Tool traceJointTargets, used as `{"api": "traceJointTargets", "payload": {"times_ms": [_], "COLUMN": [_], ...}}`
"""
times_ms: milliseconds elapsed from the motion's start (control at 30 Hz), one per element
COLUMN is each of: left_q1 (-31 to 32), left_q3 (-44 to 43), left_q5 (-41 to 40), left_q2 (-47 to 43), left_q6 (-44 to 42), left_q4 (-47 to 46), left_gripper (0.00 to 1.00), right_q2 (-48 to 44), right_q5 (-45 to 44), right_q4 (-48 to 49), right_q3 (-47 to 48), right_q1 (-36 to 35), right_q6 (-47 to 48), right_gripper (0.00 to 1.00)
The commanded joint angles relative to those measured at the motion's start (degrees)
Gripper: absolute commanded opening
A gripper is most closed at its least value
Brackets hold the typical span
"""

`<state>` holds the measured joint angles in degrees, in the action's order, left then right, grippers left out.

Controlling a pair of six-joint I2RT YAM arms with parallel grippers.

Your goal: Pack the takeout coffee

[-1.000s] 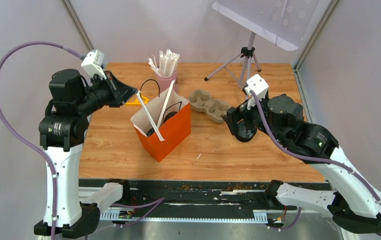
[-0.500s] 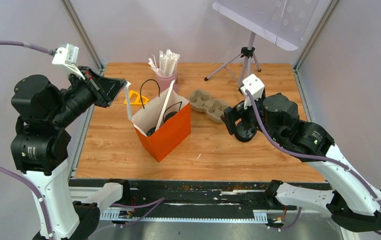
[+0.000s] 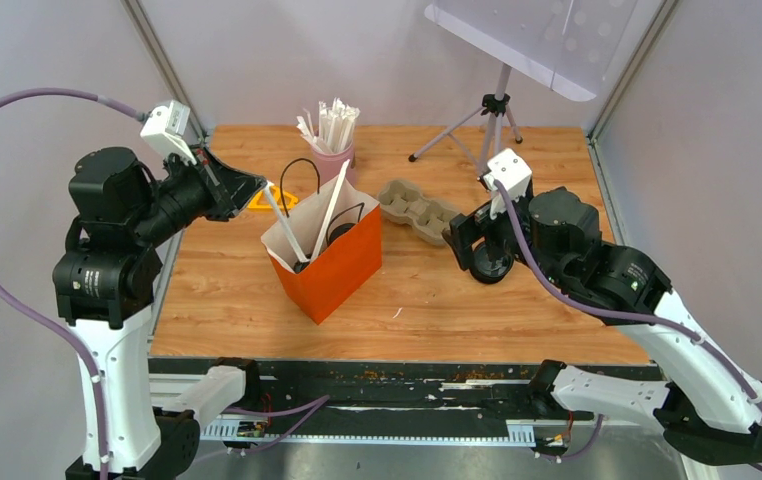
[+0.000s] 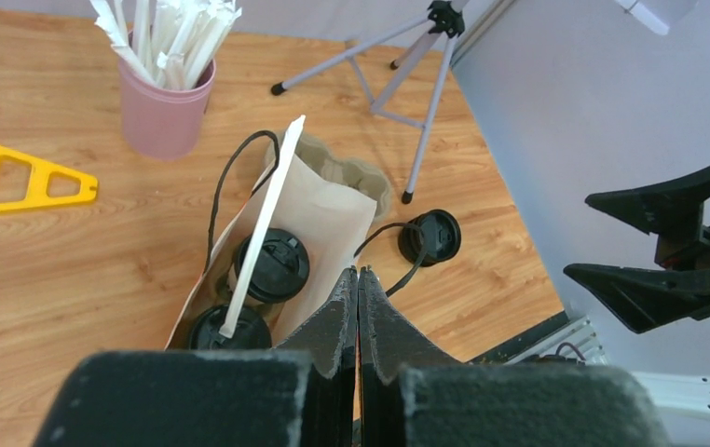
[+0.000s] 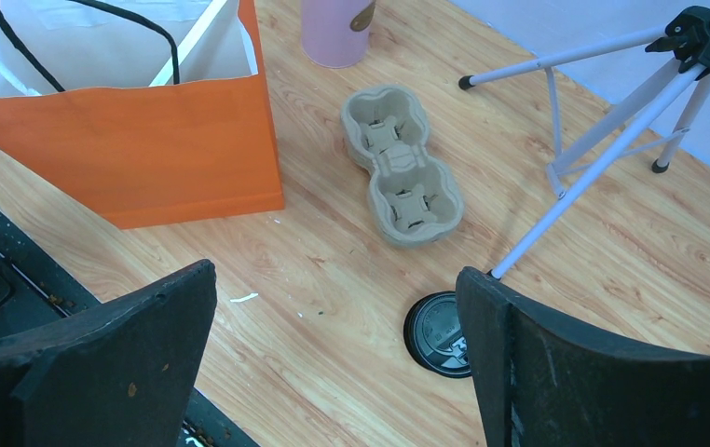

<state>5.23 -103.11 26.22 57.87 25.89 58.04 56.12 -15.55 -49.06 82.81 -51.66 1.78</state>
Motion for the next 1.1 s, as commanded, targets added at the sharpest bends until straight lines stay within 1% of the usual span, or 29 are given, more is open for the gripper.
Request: {"api": "traceJointTargets", "payload": {"times_ms": [0, 233, 333, 400, 500, 633, 733, 767, 867, 967, 1000, 1067], "left_q1": [0.2, 0.2, 0.2, 0.2, 0.4, 2.6, 5.2, 6.6, 9.6, 11.9, 12.4, 12.8], "left_q3": [1.0, 2.0, 3.6, 5.3, 7.1, 8.1, 7.6, 7.2, 7.2, 7.5, 7.0, 5.7], "left_q5": [-1.1, -5.5, -6.3, -5.3, -3.6, -6.4, -6.5, -7.3, -8.9, -8.8, -8.4, -7.5], "left_q2": [-0.9, -1.2, -1.4, -1.2, -0.2, 2.1, 5.0, 6.0, 8.7, 11.2, 12.1, 14.1], "left_q6": [-1.7, -5.6, -7.0, -6.2, -2.5, -2.1, -1.2, -1.0, -0.5, 0.2, 0.4, 0.5], "left_q4": [-0.1, 7.0, 8.7, 7.8, 5.3, 2.1, -0.7, -1.5, -4.1, -7.9, -9.2, -11.1], "left_gripper": [0.0, 0.0, 0.0, 0.0, 0.0, 0.0, 0.0, 0.01, 0.09, 0.11, 0.14, 0.26], "right_q2": [-1.4, -1.1, -1.3, -1.3, -1.1, -0.5, -0.3, -0.2, -0.4, -0.5, -0.7, -0.8], "right_q5": [-1.0, -1.0, -1.0, -0.8, -0.8, -0.2, -0.3, -0.4, -1.0, -1.5, -1.6, -1.8], "right_q4": [1.1, 1.6, 2.0, 2.3, 2.9, 3.6, 3.4, 3.4, 2.9, 2.6, 2.7, 2.6], "right_q3": [-0.1, -0.2, -0.9, -1.5, -1.8, -1.6, -1.2, -1.1, -0.9, -0.7, -0.8, -0.9], "right_q1": [0.1, 0.1, 0.2, 0.2, 0.2, 0.2, 0.1, 0.1, 0.2, 0.2, 0.2, 0.2], "right_q6": [-0.3, 0.3, 0.5, 0.6, 0.8, 1.5, 2.4, 2.8, 3.5, 3.8, 3.8, 3.6], "right_gripper": [1.0, 1.0, 1.0, 1.0, 1.0, 1.0, 1.0, 1.0, 1.0, 1.0, 1.0, 1.0]}}
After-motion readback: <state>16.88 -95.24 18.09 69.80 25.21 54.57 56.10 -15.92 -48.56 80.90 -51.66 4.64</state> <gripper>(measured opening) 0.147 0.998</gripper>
